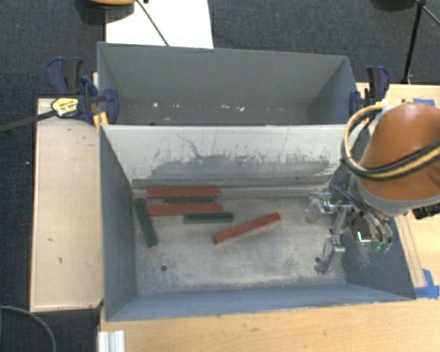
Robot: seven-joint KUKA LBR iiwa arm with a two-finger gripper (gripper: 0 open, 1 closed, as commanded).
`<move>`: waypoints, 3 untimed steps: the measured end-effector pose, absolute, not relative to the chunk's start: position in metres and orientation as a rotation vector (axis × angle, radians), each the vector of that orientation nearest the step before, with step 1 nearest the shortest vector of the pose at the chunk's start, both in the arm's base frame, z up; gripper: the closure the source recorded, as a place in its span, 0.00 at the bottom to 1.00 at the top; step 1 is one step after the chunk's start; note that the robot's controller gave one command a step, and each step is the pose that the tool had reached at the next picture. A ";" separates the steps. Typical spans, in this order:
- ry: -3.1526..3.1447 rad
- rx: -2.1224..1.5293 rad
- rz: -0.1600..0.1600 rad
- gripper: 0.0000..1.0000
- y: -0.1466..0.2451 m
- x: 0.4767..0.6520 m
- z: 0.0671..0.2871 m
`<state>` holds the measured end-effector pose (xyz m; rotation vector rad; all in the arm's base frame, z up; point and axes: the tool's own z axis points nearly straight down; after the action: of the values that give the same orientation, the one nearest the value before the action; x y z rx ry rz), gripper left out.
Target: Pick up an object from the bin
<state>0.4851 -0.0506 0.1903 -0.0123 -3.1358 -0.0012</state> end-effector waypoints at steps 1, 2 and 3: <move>-3.143 -0.009 0.000 0.00 -0.050 0.487 0.194; -3.152 0.029 0.002 0.00 -0.013 0.526 0.146; -3.138 0.241 -0.003 0.00 -0.001 0.558 0.097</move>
Offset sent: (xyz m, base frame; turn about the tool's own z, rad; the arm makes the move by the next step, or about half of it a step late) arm 0.0582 0.0614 -0.0776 -0.0417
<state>0.5584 -0.0007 0.0966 0.2407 -3.1378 -0.0030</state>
